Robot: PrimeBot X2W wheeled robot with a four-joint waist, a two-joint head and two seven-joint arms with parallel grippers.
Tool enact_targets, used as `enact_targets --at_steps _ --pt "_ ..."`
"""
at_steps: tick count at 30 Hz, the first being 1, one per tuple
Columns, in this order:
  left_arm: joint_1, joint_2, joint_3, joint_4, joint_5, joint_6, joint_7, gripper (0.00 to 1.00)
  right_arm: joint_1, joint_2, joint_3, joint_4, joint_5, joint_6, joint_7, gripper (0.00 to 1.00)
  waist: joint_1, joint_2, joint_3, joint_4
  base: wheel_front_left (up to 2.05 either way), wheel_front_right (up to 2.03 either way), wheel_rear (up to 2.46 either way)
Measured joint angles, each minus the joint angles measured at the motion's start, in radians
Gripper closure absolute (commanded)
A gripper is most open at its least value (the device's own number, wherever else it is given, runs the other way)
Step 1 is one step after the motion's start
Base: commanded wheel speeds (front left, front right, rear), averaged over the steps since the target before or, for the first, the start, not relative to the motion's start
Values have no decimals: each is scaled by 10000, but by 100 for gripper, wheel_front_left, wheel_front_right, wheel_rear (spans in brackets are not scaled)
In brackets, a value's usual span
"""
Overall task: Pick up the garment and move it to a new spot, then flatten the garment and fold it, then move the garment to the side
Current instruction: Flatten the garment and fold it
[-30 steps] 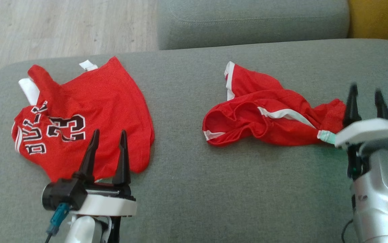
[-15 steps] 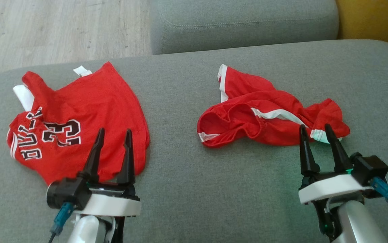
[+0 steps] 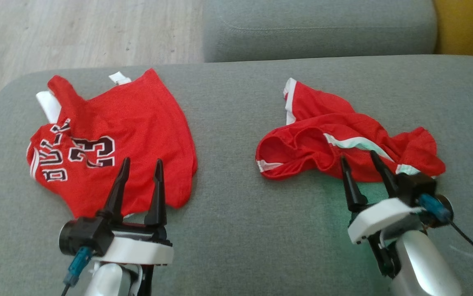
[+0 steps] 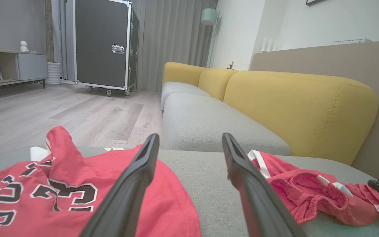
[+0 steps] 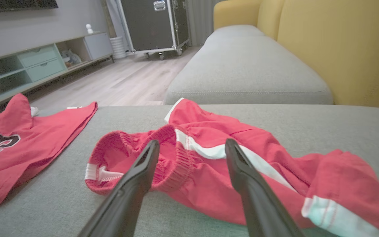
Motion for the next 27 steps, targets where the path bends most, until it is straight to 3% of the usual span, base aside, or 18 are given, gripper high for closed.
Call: enact_targets --at_steps 16,17,18,27 --pt "-87 0 -268 96 -100 2 0 0 -2062 -13 -249 3342 44 0 872 3 1 0 360 596 0 0 0" --pt "-104 0 -272 102 -100 2 0 0 -2151 -13 -211 3526 90 0 865 65 1 0 370 631 0 0 0" --pt "-122 0 -274 117 -100 2 0 0 -2227 -15 -119 3691 123 0 825 100 1 0 373 662 0 0 0" --pt "-157 0 -213 188 -100 4 0 0 -2290 -56 1870 3674 1379 0 278 100 0 0 169 672 0 0 0"
